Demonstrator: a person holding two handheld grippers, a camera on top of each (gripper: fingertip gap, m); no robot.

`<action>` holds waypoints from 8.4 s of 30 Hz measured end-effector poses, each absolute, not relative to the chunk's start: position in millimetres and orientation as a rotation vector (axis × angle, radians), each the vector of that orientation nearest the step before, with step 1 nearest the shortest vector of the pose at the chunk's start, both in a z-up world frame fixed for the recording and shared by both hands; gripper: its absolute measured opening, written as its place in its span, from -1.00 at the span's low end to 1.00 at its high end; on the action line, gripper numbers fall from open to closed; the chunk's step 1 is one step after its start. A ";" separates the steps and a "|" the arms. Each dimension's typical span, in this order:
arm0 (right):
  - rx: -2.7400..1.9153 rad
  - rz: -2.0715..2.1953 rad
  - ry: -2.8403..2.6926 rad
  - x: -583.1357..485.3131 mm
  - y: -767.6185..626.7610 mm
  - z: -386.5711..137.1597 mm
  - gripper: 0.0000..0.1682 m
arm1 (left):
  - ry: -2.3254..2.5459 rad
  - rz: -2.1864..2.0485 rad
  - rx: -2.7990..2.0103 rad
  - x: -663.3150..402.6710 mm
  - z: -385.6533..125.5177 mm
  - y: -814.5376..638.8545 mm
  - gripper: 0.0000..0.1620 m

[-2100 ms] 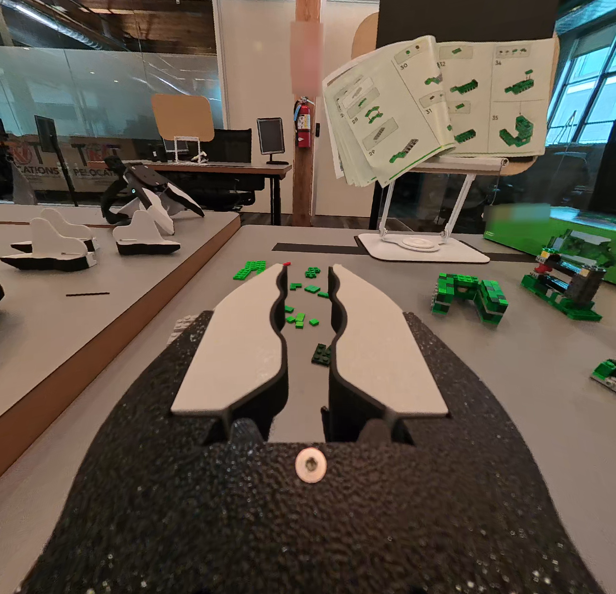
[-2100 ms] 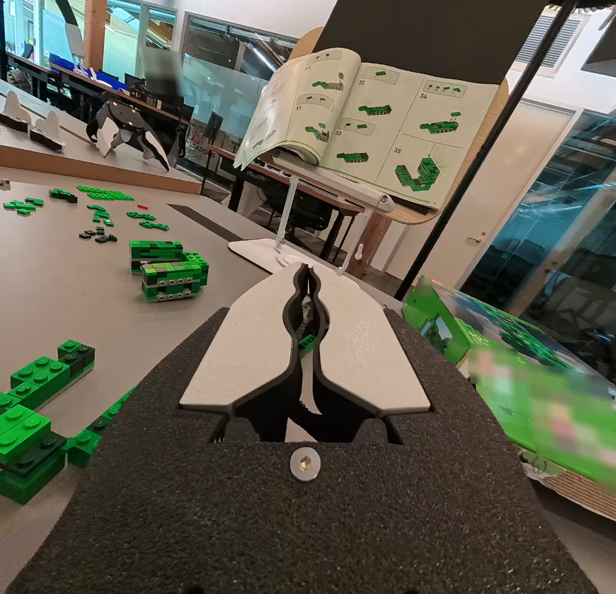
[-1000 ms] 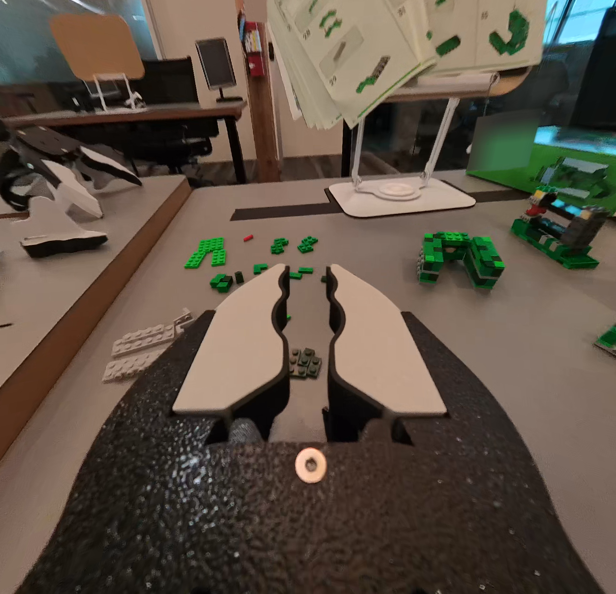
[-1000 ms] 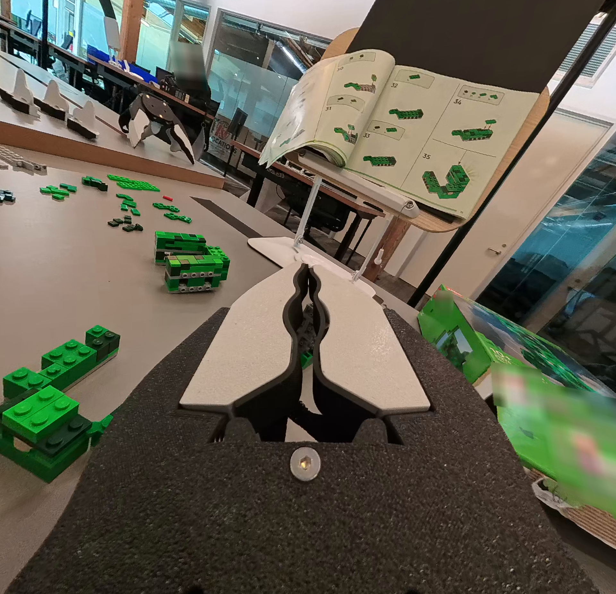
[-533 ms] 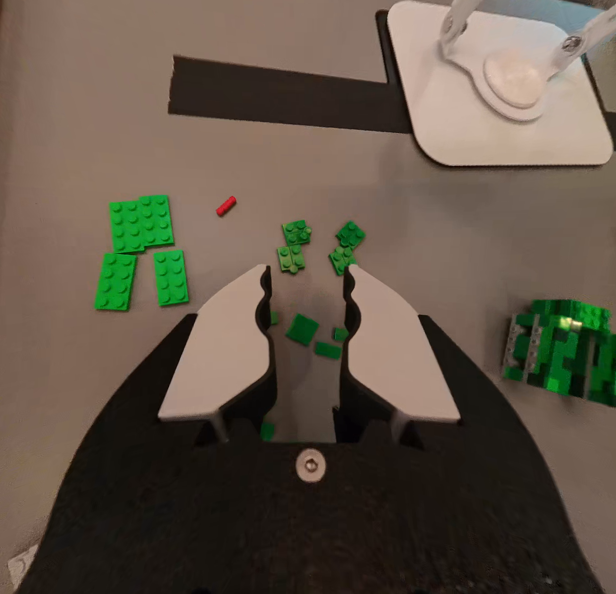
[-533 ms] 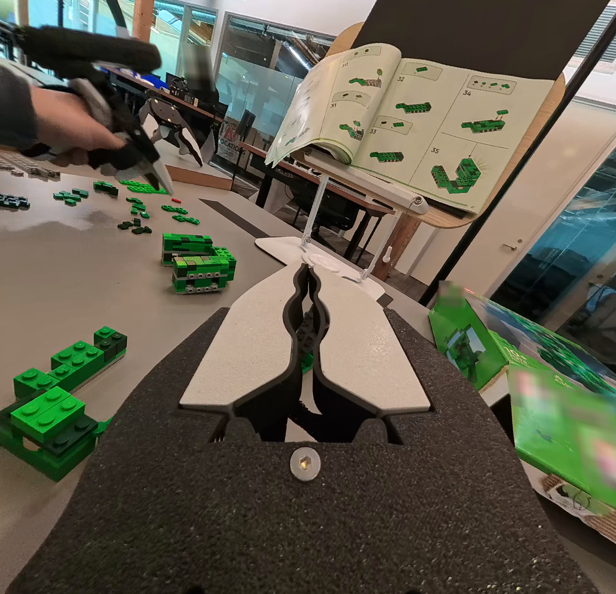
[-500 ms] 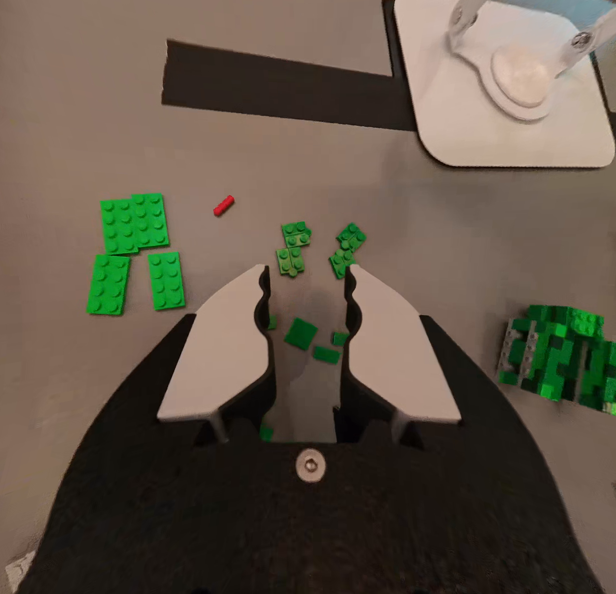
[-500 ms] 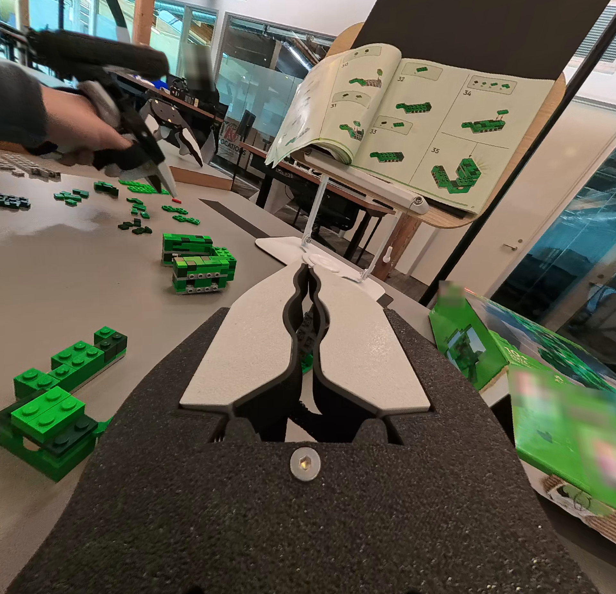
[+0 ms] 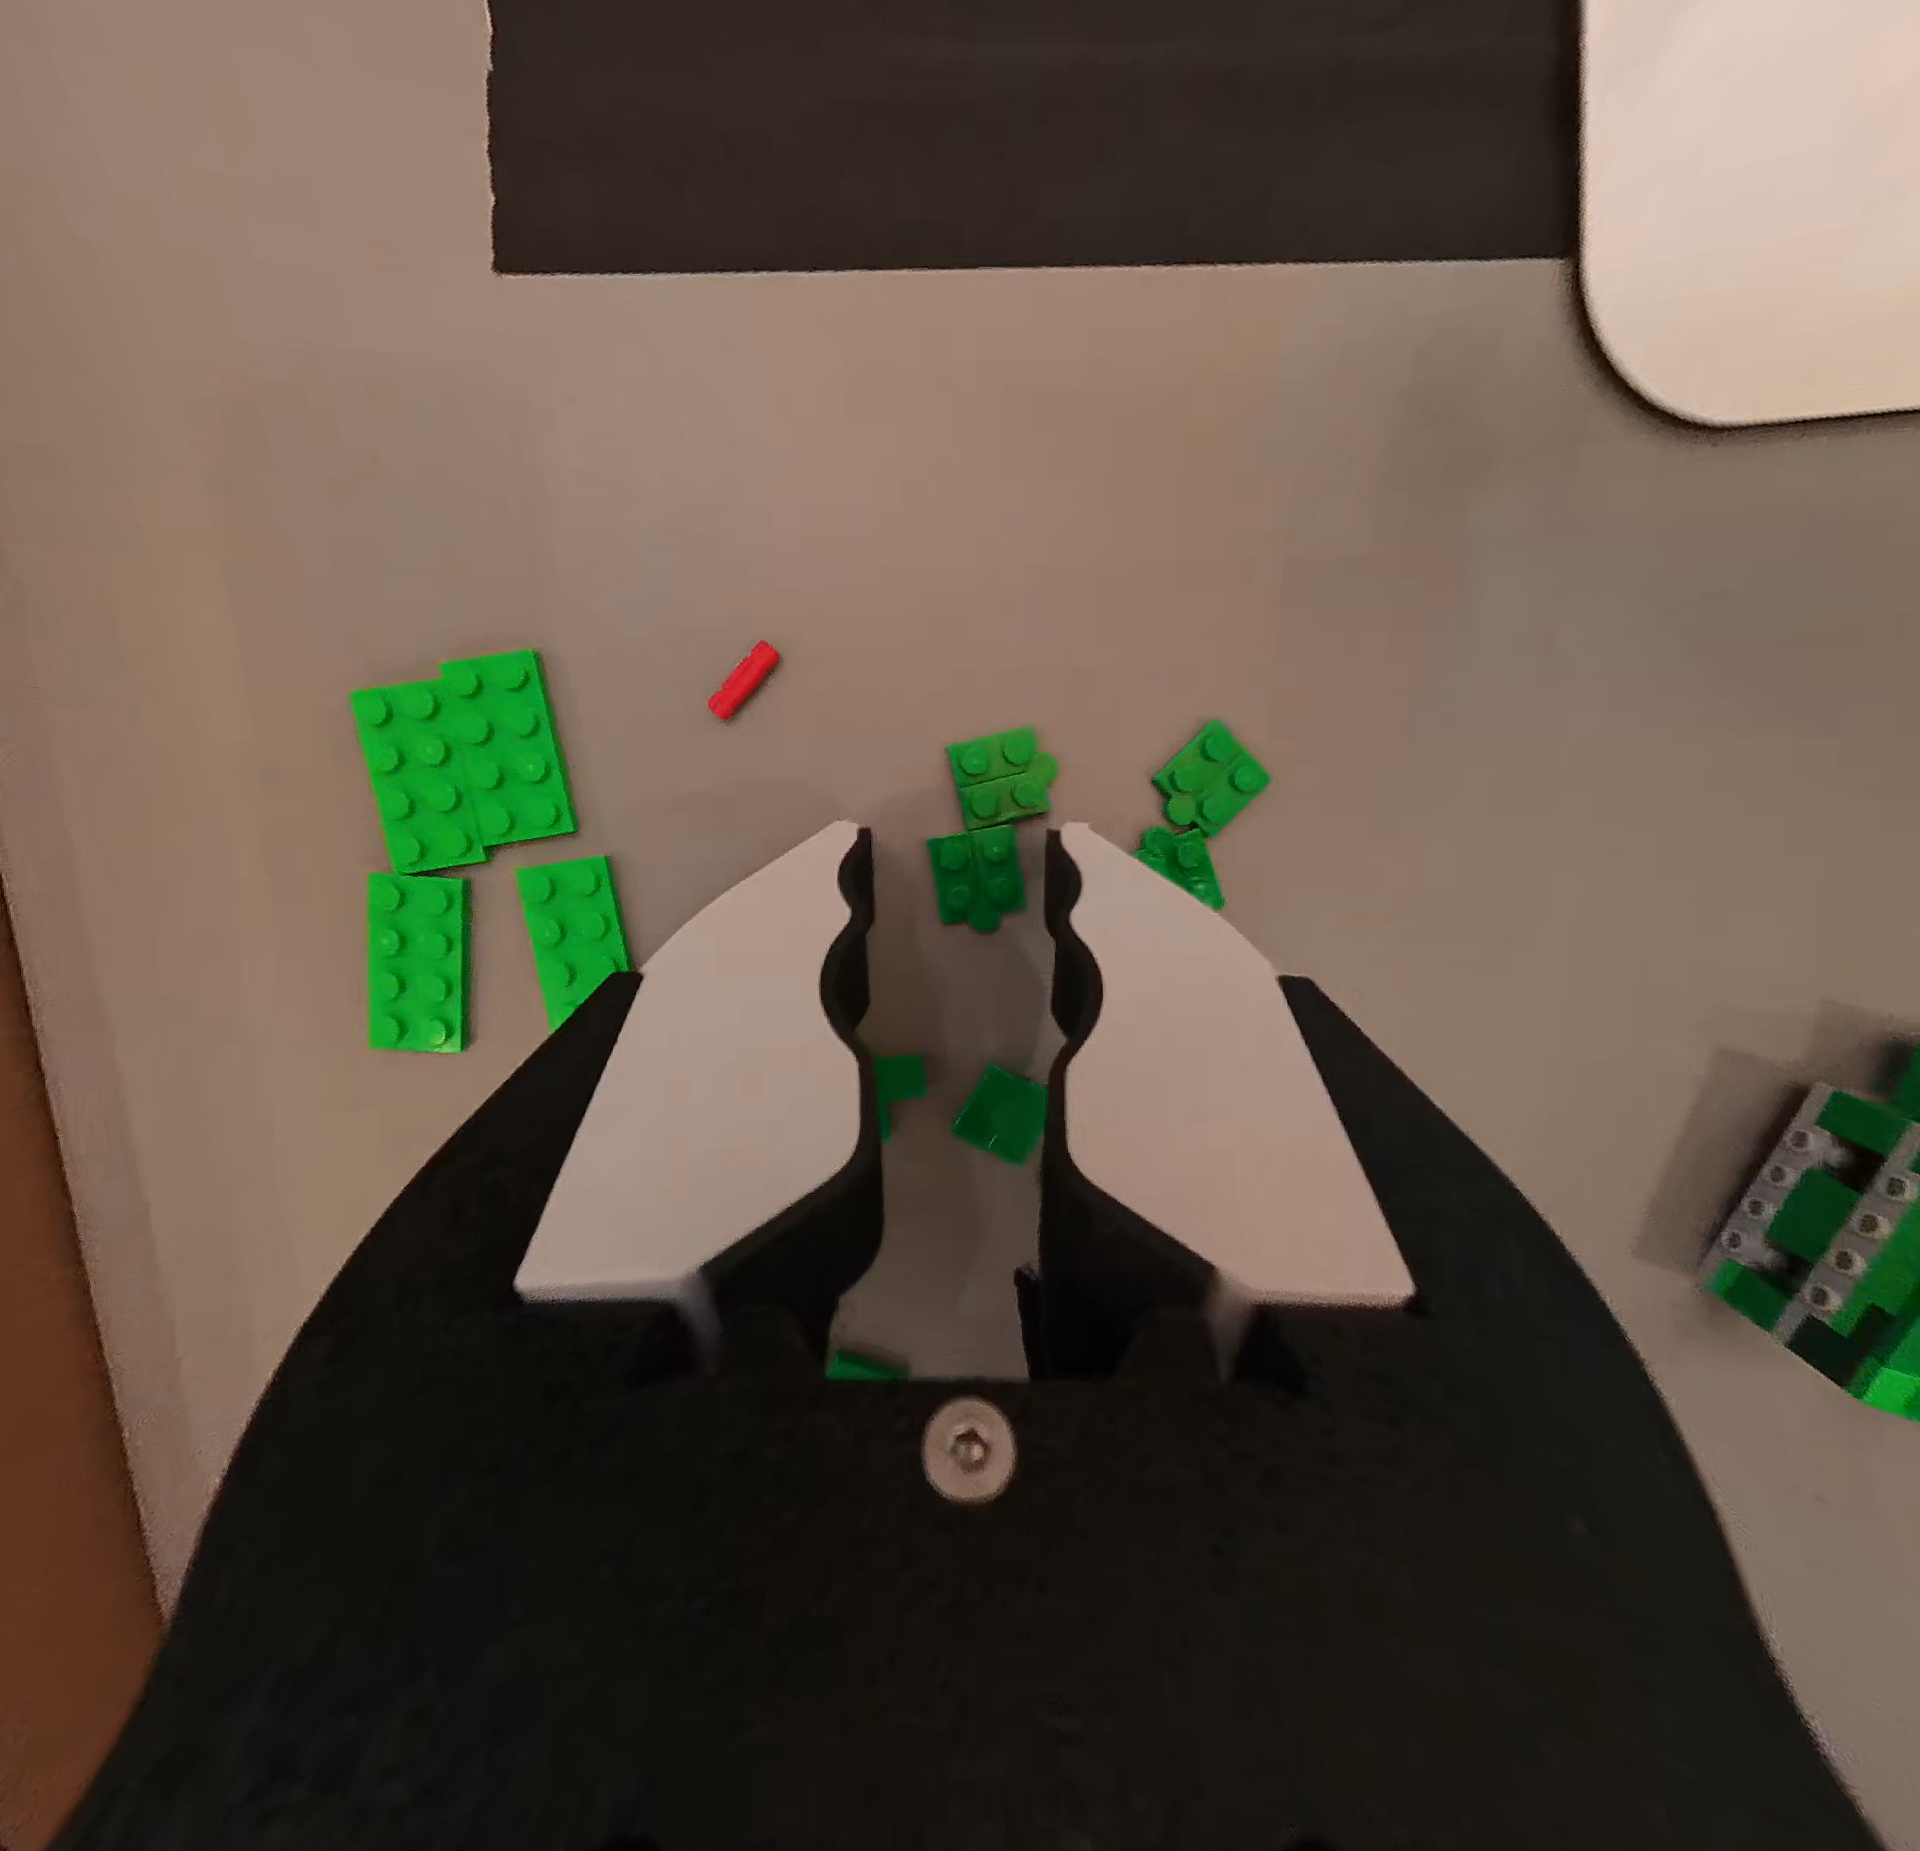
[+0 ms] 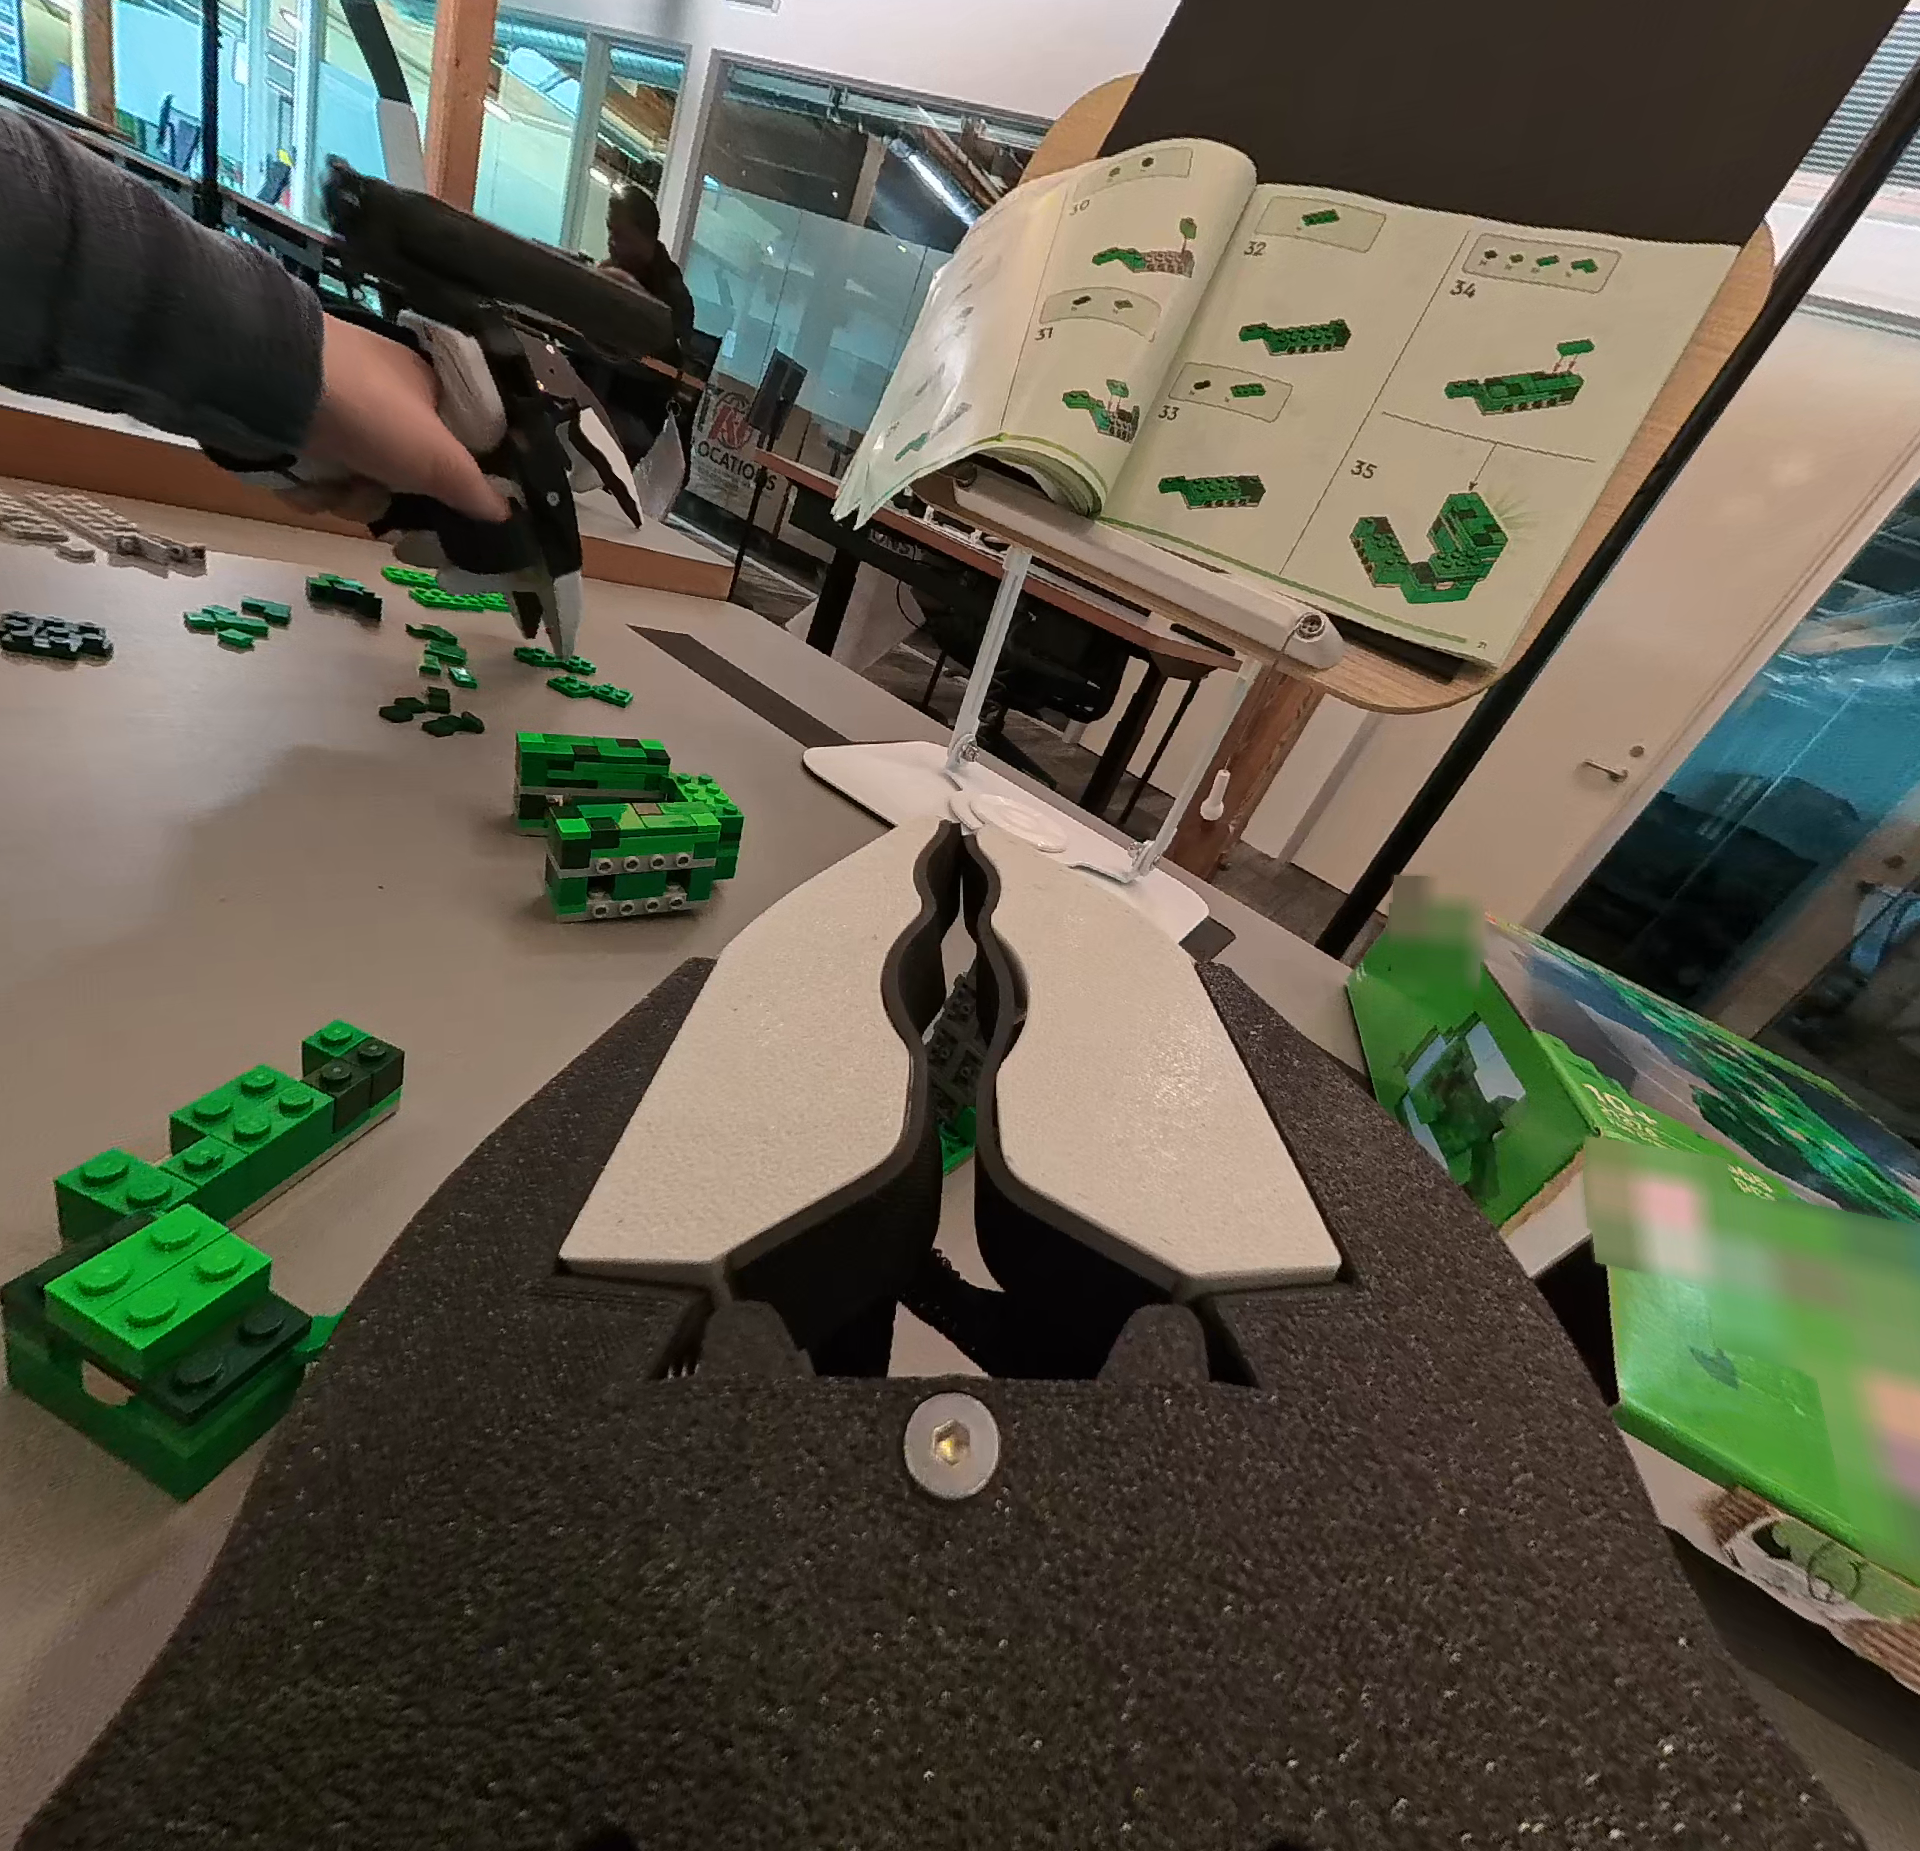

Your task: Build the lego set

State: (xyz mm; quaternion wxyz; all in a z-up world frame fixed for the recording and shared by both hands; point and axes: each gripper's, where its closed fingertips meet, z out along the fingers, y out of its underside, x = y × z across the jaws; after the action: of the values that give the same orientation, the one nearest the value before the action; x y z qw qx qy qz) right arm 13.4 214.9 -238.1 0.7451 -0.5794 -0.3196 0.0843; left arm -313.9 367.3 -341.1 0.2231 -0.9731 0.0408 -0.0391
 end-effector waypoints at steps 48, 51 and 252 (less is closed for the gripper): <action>-1.238 0.138 -0.770 5.4 207.8 -239.7 -1.00 | 0.930 -0.252 -2.086 -187.9 -296.6 141.5 -0.81; -1.239 0.137 -0.770 5.4 207.9 -239.8 -1.00 | 0.994 -0.249 -2.081 -182.9 -302.1 127.9 -0.81; -1.243 0.079 -0.857 -3.8 205.7 -249.6 -1.00 | 1.602 -0.667 -1.877 -116.6 -325.1 75.7 -0.81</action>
State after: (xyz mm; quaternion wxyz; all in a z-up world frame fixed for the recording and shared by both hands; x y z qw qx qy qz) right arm -3.8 205.7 -249.6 0.7276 -0.5641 -0.3888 0.0357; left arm -116.6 75.7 -325.1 0.2885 -0.7029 0.6002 -0.2499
